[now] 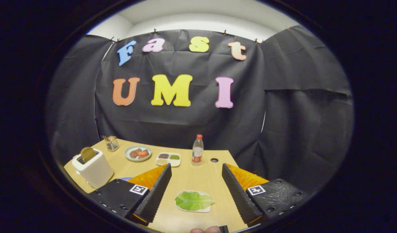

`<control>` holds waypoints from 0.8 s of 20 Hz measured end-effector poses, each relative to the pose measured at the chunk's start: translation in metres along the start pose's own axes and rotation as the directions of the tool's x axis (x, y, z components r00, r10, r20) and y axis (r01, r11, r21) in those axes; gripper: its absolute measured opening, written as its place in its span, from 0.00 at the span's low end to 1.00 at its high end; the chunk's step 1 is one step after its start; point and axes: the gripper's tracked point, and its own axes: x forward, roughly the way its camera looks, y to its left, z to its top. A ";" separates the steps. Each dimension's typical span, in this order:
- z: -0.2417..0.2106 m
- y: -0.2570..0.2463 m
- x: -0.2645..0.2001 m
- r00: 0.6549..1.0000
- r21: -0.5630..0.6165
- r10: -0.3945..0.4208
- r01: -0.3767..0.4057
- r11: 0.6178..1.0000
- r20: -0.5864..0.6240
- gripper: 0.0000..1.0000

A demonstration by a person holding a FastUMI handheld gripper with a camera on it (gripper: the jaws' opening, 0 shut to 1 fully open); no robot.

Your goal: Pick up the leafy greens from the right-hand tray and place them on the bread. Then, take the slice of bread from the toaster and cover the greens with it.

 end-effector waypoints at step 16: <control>-0.224 0.014 0.157 0.855 -0.023 0.183 -0.222 0.975 -0.485 0.96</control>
